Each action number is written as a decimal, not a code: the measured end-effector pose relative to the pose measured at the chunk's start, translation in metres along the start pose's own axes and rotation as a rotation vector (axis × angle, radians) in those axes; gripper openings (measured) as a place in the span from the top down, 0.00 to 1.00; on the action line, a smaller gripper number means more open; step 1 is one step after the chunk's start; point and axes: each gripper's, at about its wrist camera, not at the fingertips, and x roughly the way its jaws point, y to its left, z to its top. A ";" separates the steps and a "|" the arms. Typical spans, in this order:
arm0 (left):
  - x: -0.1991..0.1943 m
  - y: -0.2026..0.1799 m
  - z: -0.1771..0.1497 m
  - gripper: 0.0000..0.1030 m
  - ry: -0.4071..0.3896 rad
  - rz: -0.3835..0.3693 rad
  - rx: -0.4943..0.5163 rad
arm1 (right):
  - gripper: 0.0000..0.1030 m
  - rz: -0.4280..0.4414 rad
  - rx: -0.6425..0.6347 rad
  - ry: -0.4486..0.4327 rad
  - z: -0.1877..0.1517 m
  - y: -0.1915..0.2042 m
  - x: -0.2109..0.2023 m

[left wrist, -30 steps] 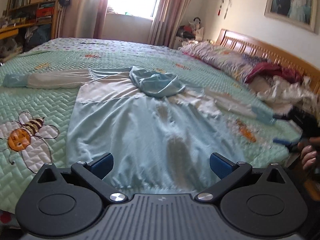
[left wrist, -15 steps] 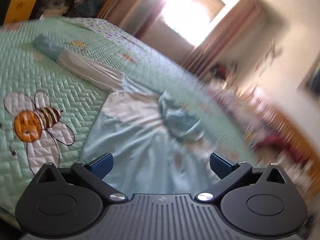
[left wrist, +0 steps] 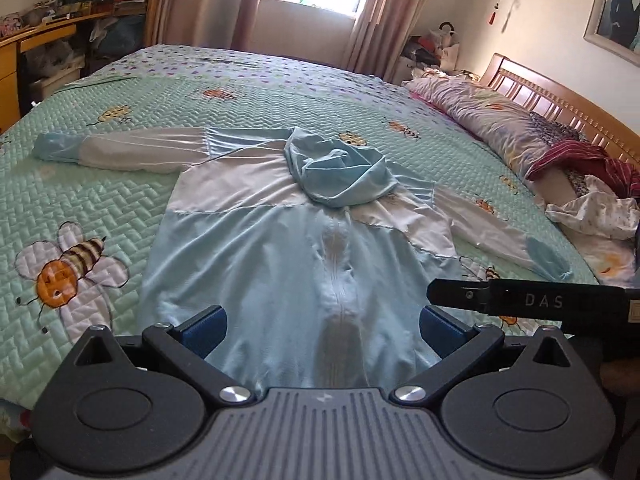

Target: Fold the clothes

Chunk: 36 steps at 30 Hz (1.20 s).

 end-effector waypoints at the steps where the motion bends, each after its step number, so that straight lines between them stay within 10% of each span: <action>1: -0.001 0.000 0.000 0.01 0.002 0.006 -0.004 | 0.17 -0.013 -0.024 0.000 -0.001 0.005 -0.001; 36: 0.075 0.022 0.006 0.01 0.127 0.016 -0.102 | 0.17 -0.134 -0.061 0.163 0.029 0.015 0.062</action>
